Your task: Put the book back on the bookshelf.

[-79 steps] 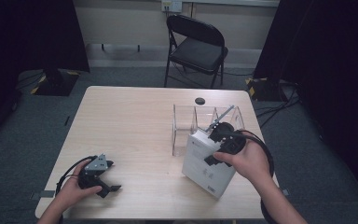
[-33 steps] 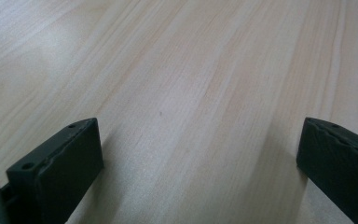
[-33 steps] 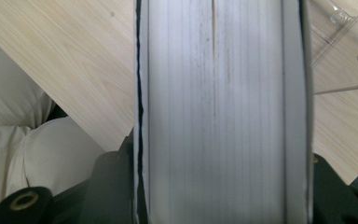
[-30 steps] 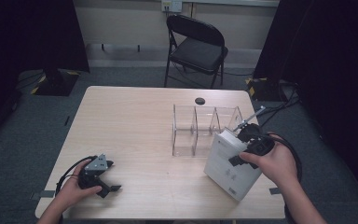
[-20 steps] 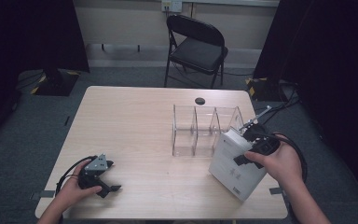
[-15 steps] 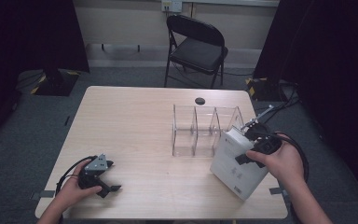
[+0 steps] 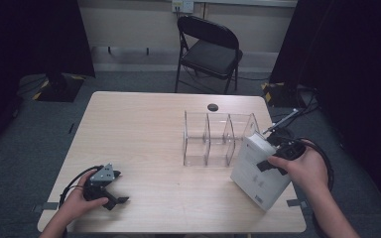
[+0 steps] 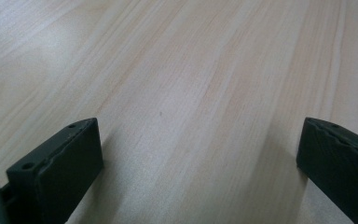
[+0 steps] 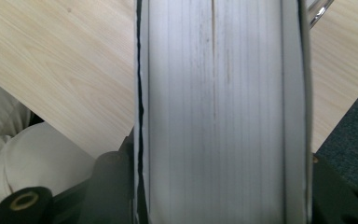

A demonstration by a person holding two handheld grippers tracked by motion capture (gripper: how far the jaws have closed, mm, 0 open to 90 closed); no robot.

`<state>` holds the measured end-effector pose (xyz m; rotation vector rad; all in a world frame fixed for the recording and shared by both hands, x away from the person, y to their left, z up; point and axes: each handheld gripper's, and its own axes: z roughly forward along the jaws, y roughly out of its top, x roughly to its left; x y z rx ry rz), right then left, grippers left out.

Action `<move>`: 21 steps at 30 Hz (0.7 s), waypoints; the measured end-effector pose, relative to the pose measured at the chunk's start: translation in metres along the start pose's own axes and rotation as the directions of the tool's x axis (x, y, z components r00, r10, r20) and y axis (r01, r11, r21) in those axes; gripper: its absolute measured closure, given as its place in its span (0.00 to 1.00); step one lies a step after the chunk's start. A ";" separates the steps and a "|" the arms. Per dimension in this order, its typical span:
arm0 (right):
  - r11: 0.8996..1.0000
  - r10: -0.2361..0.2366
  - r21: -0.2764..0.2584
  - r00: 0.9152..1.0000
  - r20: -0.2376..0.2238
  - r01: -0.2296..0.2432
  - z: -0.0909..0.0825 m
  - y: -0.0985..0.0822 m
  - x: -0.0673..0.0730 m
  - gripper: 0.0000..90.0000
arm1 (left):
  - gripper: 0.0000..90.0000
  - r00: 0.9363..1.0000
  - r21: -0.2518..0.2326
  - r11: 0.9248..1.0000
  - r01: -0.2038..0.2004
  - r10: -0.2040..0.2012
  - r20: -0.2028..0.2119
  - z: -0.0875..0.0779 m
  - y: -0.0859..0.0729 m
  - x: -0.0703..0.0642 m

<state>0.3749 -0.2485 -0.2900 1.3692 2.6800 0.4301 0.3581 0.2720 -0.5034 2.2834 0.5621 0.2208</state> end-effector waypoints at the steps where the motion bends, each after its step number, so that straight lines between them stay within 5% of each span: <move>1: 1.000 -0.010 -0.001 1.000 0.003 0.010 0.000 0.000 -0.001 0.58 | 0.00 1.000 0.000 1.000 0.000 0.000 0.000 0.000 0.000 0.000; 21: 0.999 0.037 -0.012 0.999 0.024 -0.037 -0.001 0.015 -0.009 0.58 | 0.00 1.000 -0.001 1.000 0.000 0.000 0.001 0.000 0.000 0.000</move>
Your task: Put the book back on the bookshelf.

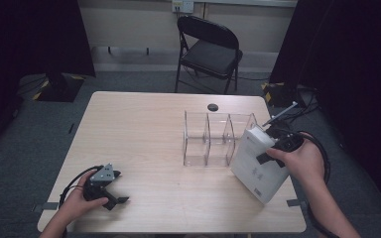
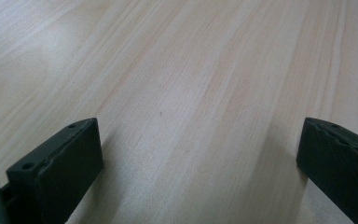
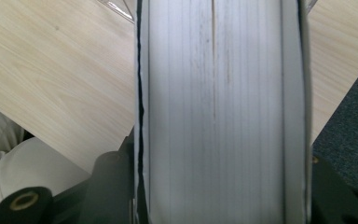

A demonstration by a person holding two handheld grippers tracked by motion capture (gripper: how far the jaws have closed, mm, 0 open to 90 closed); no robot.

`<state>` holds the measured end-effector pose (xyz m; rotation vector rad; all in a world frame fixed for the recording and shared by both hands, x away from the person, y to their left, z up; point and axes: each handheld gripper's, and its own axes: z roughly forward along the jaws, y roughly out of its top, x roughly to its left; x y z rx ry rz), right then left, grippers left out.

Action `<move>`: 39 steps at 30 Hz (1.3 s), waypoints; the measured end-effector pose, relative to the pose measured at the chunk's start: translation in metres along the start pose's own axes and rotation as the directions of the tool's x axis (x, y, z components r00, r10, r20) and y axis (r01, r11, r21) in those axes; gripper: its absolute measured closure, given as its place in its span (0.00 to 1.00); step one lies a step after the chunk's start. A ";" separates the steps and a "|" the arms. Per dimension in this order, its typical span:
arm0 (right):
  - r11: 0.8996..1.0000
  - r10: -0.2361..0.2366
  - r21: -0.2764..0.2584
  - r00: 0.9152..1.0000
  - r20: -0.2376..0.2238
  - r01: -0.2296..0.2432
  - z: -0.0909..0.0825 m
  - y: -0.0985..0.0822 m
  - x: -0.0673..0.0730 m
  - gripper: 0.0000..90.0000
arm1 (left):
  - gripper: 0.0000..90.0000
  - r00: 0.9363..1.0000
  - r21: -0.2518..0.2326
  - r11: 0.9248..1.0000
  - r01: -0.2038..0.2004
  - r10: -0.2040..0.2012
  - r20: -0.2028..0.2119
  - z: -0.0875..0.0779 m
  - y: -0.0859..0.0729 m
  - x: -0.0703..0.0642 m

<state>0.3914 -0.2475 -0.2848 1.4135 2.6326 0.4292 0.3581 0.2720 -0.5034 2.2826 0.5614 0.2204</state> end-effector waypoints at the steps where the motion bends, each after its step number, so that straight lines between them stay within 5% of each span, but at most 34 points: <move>1: 1.000 0.000 -0.001 1.000 0.001 0.000 0.000 0.001 -0.001 0.58 | 0.00 1.000 0.000 1.000 0.000 0.000 0.000 0.000 0.000 0.000; 31: 0.998 0.061 0.017 0.997 0.050 -0.062 0.000 0.018 -0.013 0.58 | 0.00 1.000 0.001 1.000 0.000 0.000 0.000 0.000 0.000 0.000; 39: 0.994 0.108 0.009 0.992 0.059 -0.108 0.002 0.025 -0.014 0.58 | 0.00 1.000 0.000 1.000 0.000 0.000 0.000 0.000 0.000 0.000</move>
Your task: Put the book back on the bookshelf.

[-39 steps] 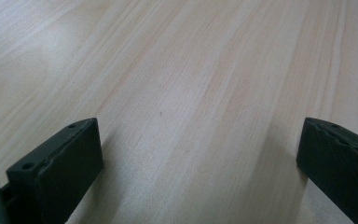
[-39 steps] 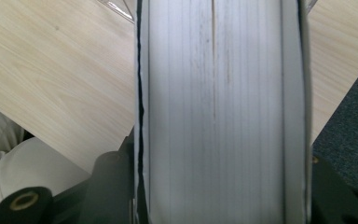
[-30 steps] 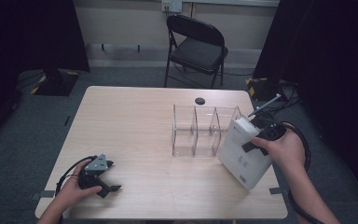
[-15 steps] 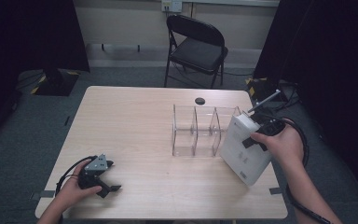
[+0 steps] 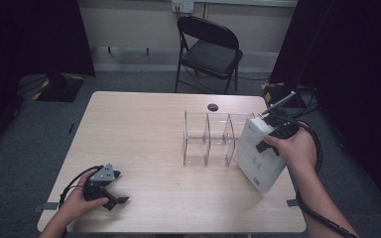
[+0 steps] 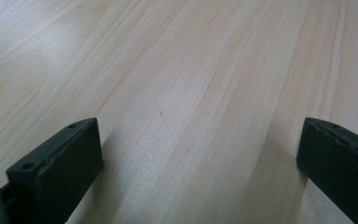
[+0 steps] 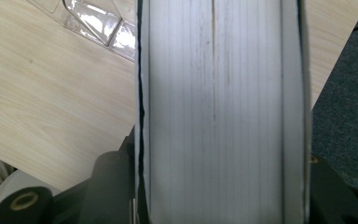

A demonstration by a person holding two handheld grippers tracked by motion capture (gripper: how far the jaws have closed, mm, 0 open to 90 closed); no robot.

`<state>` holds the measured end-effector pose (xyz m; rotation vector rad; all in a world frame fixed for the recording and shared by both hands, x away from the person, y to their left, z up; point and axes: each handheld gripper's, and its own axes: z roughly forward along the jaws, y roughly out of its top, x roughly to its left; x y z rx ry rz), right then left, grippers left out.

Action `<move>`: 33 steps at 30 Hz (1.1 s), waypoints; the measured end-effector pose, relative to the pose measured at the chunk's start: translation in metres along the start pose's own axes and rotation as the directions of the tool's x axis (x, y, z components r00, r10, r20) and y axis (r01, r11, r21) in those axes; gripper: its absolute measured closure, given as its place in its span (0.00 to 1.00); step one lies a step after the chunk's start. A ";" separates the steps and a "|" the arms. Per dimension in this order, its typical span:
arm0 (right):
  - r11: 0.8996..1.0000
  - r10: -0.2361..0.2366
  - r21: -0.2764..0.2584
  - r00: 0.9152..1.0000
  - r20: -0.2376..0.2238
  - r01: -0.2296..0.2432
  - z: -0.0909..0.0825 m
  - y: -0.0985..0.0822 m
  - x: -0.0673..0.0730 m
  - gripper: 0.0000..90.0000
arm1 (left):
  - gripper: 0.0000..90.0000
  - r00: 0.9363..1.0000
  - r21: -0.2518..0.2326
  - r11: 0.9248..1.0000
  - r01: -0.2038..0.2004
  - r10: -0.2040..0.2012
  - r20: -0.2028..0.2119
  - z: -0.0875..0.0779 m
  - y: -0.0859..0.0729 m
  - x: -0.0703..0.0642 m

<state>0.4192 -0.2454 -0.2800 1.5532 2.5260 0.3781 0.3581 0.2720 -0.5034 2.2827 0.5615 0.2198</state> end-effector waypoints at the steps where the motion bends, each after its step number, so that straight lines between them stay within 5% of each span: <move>1: 1.000 -0.003 -0.001 1.000 0.000 0.003 0.000 0.002 0.000 0.58 | 0.00 1.000 0.001 1.000 0.000 0.000 -0.001 0.000 0.000 0.000; 33: 0.996 0.088 -0.012 0.996 0.020 -0.088 0.005 0.028 -0.005 0.58 | 0.00 1.000 0.009 1.000 -0.002 0.002 0.002 -0.001 0.000 0.000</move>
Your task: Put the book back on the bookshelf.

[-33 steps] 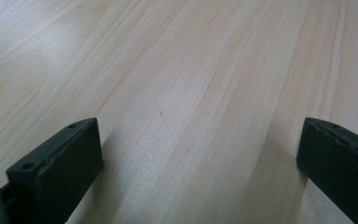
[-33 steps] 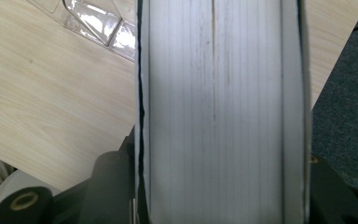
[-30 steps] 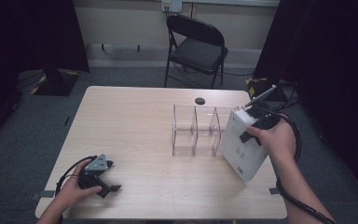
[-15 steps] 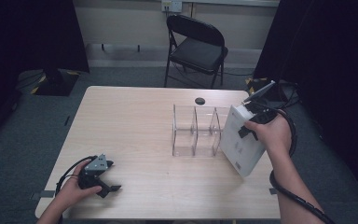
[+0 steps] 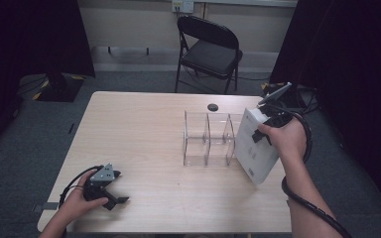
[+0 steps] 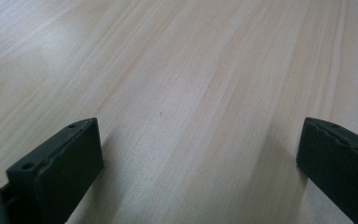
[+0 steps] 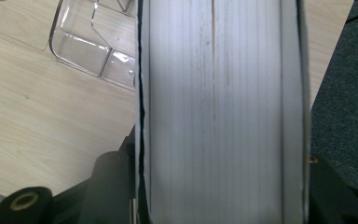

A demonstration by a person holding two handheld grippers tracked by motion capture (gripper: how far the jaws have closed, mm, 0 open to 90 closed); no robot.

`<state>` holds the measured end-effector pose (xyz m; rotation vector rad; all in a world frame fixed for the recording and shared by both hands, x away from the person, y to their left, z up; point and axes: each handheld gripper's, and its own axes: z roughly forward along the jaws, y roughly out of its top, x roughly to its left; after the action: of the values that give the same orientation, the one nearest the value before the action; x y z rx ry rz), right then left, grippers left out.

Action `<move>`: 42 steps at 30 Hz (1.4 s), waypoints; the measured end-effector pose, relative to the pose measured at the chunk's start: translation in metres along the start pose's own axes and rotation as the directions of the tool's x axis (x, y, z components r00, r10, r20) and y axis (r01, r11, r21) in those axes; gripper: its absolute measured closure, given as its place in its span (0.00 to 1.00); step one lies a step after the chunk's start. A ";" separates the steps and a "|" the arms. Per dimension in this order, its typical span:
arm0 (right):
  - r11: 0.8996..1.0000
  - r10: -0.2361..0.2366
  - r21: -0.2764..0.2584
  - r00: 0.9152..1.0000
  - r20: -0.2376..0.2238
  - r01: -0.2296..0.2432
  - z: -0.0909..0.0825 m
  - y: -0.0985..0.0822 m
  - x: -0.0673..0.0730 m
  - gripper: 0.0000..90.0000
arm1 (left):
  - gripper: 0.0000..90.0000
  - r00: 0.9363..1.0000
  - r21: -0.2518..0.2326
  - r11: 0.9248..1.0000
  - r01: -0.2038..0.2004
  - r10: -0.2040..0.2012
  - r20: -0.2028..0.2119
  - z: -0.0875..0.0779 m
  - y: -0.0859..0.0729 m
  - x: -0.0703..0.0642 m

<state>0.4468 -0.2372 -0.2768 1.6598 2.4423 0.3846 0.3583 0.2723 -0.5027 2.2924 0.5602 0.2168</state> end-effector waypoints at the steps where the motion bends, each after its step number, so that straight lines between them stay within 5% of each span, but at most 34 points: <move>1: 1.000 0.003 -0.002 1.000 0.000 -0.003 0.000 0.000 0.000 0.58 | 0.00 1.000 0.000 1.000 0.000 0.000 -0.001 0.000 0.000 0.000; 42: 0.995 0.089 -0.036 0.996 0.022 -0.089 0.011 0.030 -0.002 0.58 | 0.00 1.000 0.000 1.000 0.000 0.000 -0.001 0.000 0.000 0.000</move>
<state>0.4769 -0.2275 -0.2782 1.7531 2.3377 0.4147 0.3583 0.2723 -0.5027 2.2930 0.5606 0.2181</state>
